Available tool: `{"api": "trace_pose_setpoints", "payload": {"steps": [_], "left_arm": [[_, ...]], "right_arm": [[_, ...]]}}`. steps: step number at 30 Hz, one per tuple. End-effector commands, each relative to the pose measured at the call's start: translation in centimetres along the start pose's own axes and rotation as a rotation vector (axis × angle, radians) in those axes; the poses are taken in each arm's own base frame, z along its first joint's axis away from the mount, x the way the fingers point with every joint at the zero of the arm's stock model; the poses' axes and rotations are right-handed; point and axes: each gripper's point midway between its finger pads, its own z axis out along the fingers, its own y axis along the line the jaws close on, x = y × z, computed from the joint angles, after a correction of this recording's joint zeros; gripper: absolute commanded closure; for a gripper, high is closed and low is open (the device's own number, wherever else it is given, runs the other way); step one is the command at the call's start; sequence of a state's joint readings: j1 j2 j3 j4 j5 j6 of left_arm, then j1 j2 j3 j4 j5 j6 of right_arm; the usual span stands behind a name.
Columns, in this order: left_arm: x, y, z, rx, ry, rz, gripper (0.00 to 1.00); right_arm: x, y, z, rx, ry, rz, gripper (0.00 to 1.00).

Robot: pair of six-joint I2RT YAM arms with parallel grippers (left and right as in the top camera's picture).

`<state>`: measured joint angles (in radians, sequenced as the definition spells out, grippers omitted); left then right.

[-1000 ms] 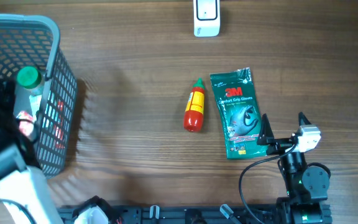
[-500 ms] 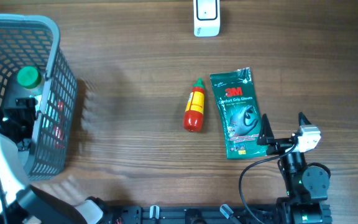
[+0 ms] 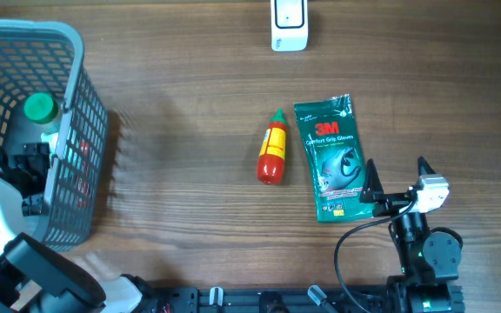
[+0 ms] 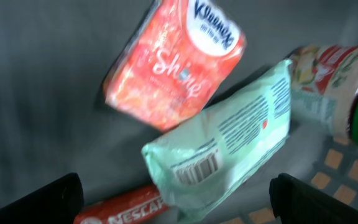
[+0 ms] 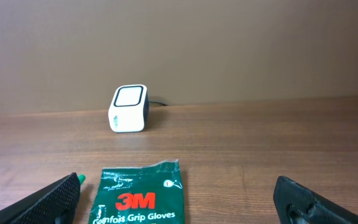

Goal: Scan the item barcode
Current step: 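Reach the left gripper into the basket and grasp the pale toilet tissue pack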

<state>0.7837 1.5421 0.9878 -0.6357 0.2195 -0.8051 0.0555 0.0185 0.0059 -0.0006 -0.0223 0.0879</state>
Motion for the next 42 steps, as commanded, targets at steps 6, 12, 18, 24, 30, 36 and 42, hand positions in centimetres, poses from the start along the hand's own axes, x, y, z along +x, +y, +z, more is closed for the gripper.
{"api": "trace_pose_setpoints", "payload": {"steps": [6,12,18,24,30,36,42], "left_arm": [[-0.5,0.2,0.6,-0.016,-0.025,0.025,0.00],[1.4,-0.2,3.1,-0.047,0.031,0.073,0.00],[2.7,-1.2,5.2,-0.043,0.050,0.125,0.16],[1.7,-1.8,5.0,-0.018,0.015,0.124,0.61],[0.3,-3.9,2.1,0.061,-0.051,0.138,0.76],[-1.1,-9.2,-7.7,0.287,-0.234,0.229,0.77],[1.1,-11.6,-19.6,0.569,-0.389,0.300,0.71]], "right_arm": [[-0.2,0.2,-0.1,-0.011,-0.010,-0.009,0.00],[-0.2,0.2,-0.1,-0.011,-0.010,-0.009,0.00],[-0.2,0.2,-0.1,-0.011,-0.010,-0.009,0.00],[-0.2,0.2,-0.1,-0.011,-0.010,-0.009,0.00],[-0.2,0.2,-0.1,-0.011,-0.010,-0.009,0.00],[-0.2,0.2,-0.1,-0.011,-0.010,-0.009,0.00],[-0.2,0.2,-0.1,-0.011,-0.010,-0.009,0.00]]}}
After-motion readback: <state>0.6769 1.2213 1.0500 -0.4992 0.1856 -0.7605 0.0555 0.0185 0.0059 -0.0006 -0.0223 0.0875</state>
